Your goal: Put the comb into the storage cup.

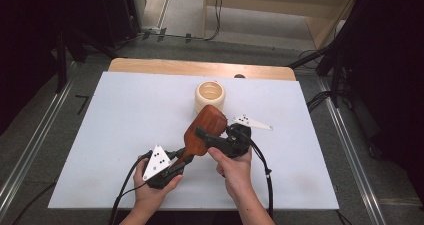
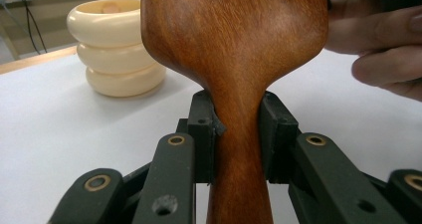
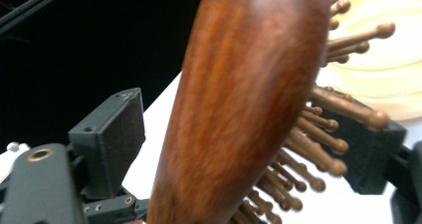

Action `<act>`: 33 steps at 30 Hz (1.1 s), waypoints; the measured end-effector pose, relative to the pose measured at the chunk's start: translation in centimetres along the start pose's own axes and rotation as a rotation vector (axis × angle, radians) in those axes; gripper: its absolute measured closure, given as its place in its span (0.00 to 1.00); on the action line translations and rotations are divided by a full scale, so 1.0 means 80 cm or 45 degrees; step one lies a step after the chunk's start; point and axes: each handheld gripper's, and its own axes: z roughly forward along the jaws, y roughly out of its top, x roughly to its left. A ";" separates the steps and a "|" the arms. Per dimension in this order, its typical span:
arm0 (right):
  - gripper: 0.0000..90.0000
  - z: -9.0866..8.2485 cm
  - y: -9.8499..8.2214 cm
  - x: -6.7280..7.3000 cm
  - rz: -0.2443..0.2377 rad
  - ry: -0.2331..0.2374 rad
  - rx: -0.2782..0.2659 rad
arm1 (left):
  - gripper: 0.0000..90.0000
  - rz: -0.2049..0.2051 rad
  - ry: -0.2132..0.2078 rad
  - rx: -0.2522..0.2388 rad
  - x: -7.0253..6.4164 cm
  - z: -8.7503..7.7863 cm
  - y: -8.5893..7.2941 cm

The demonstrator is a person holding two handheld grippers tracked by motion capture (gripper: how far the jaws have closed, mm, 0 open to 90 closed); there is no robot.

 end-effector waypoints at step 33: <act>0.56 0.002 -0.007 -0.009 0.073 0.247 0.072 | 0.80 0.020 -0.050 -0.010 -0.007 0.008 -0.007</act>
